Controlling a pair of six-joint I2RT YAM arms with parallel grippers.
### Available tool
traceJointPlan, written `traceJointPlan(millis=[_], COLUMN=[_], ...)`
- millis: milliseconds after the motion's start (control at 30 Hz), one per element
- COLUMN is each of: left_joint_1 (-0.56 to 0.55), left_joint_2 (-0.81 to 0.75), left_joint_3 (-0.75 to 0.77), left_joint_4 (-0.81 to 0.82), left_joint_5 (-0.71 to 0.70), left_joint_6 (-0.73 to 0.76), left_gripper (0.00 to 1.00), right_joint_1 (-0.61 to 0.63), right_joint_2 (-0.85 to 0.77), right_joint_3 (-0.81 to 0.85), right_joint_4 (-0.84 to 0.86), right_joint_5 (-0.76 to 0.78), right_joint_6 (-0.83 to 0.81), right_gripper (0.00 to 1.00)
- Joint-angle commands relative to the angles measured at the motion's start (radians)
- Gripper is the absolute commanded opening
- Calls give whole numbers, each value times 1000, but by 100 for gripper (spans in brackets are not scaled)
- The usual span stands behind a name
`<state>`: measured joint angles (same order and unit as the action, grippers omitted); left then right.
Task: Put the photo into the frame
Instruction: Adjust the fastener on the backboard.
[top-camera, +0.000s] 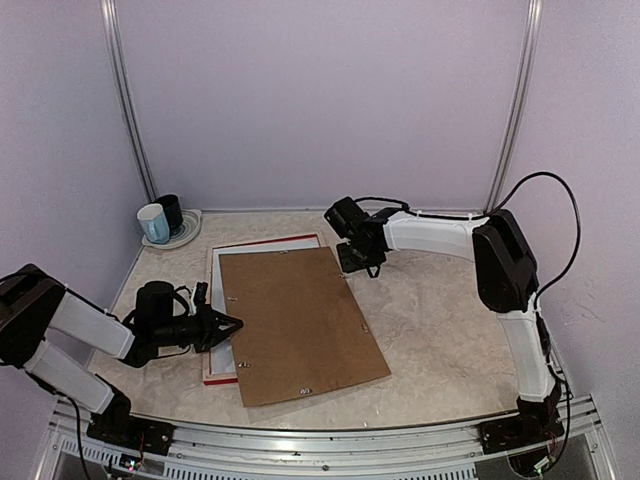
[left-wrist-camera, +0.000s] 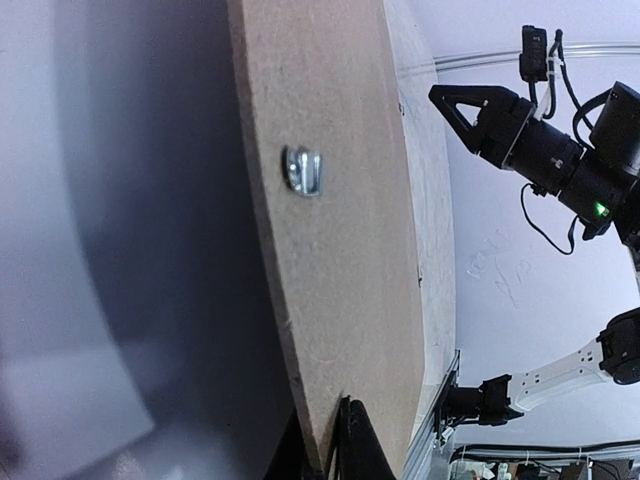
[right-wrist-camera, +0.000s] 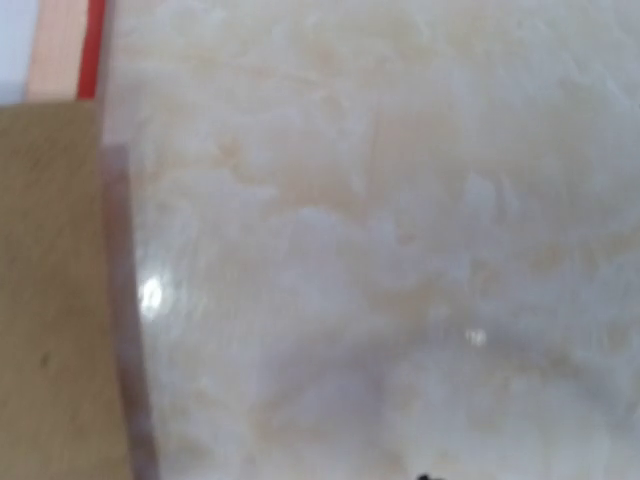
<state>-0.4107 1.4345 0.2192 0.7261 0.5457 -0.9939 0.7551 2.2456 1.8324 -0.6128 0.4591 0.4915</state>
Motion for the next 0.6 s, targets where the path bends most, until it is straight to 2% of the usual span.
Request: traceJointPlan(millis=[0,233,567], left_joint_1=[7,6,6], left_joint_2=[20,12,10], left_joint_3=[-23,-17,-16], left_joint_4=[-130,-135,-147], left_joint_5=[-80,-79,-86], left_joint_6=[117,112,116], left_gripper=[4,4,4], right_joint_1=[-19,-23,-24], right_joint_2=[67,124,117], right_joint_3=[82,99,45], right_joint_4=[-25,14,68], right_joint_5=[30,-14,-88], right_joint_6=[-64,-144,-208], right_gripper=[41,40,39])
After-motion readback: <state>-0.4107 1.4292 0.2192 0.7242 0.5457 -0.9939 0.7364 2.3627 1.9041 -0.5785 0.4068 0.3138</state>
